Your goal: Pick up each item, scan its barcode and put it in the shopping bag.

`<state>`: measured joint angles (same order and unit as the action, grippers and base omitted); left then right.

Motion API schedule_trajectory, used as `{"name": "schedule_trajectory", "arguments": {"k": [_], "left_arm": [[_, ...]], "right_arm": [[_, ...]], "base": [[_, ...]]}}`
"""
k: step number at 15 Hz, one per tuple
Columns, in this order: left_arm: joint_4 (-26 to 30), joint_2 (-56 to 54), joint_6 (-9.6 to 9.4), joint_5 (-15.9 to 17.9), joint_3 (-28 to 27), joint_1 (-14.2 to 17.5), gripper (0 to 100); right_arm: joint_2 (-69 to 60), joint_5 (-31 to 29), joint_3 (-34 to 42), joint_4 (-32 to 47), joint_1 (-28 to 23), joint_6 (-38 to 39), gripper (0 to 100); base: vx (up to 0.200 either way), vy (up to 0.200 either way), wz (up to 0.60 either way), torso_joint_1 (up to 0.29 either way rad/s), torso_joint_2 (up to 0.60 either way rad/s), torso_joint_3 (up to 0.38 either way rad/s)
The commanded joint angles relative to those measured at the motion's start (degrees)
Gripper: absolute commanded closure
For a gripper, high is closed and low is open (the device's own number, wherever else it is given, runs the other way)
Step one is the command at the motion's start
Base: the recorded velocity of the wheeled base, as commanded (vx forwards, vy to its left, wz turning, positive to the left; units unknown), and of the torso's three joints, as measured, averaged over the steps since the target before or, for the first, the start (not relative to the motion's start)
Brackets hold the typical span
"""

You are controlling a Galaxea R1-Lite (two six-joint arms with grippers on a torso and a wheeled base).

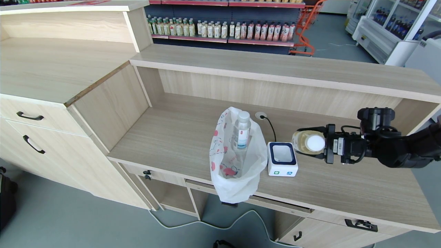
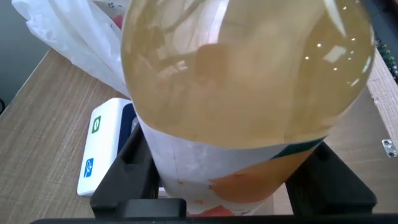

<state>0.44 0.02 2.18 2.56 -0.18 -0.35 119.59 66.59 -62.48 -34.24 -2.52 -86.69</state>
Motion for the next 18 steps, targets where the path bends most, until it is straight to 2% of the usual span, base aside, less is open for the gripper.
{"name": "schedule_trajectory", "arguments": {"k": [1,18], "left_arm": [[0.0,0.0,0.02,0.0,0.0,0.0,0],[0.0,0.0,0.02,0.1,0.0,0.0,0]], "right_arm": [[1.5,0.0,-1.2,-0.1,1.0,-0.1,100],[11.5,-1.2,-12.2,-3.7,5.0,-0.1,100]], "base": [[0.000,0.000,0.00,0.000,0.00,0.000],[0.000,0.000,0.00,0.000,0.00,0.000]]}}
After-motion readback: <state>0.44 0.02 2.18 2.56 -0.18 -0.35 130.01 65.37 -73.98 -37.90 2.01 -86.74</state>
